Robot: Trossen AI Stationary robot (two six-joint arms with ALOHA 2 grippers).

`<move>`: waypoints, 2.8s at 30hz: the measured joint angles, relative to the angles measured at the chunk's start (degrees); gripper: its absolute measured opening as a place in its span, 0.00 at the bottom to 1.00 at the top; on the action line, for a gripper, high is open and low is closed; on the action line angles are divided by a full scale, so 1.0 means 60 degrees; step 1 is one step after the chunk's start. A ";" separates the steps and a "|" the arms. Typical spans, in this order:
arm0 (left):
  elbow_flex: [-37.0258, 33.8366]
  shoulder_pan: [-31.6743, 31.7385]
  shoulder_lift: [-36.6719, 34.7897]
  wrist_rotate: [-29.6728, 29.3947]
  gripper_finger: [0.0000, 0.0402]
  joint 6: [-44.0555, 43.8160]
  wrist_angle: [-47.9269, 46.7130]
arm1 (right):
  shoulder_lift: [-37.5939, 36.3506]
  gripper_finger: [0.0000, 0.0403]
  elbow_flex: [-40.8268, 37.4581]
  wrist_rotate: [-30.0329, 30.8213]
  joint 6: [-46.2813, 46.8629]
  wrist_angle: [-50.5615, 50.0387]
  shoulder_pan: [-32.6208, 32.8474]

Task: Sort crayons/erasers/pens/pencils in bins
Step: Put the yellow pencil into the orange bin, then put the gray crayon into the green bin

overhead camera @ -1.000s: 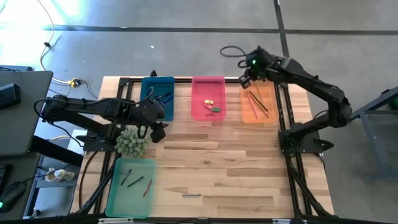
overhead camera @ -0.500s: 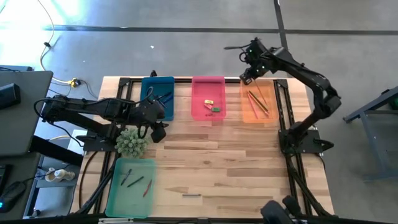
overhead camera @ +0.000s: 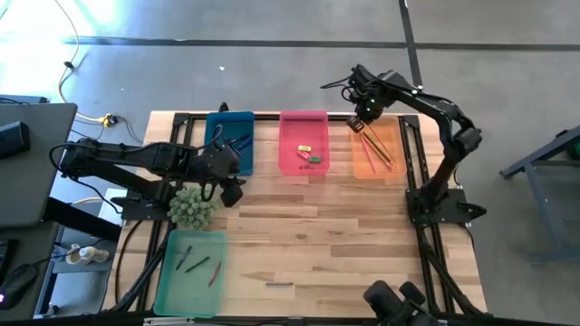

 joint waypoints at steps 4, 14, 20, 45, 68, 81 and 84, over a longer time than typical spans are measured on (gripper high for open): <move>0.0000 0.0000 0.0000 0.0001 0.46 -0.0010 0.0000 | 0.0268 0.01 0.0000 -0.0060 0.0188 0.0113 0.0000; 0.0000 0.0000 0.0000 -0.0002 0.46 0.0019 0.0000 | 0.1029 0.01 0.0000 -0.0463 0.0253 0.0113 -0.0120; 0.0000 0.0000 0.0000 -0.0002 0.46 0.0019 -0.0005 | 0.1444 0.01 0.0000 -0.0463 0.0230 0.0214 -0.0409; 0.0000 0.0000 0.0000 0.0030 0.46 0.0023 -0.0007 | 0.1901 0.29 -0.0007 -0.0488 0.0251 0.0377 -0.0514; 0.0004 -0.0266 0.0000 0.0868 0.46 0.0711 0.1264 | -0.2616 0.29 -0.0007 -0.0671 0.2407 0.0615 0.2148; 0.1268 -0.1202 0.0203 0.0876 0.46 0.1458 0.1432 | -0.2922 0.29 -0.0007 -0.0339 0.3971 0.0544 0.4418; 0.1628 -0.1442 0.0495 0.0860 0.46 0.1396 0.1139 | -0.2922 0.29 -0.0007 -0.0066 0.4431 0.0539 0.4855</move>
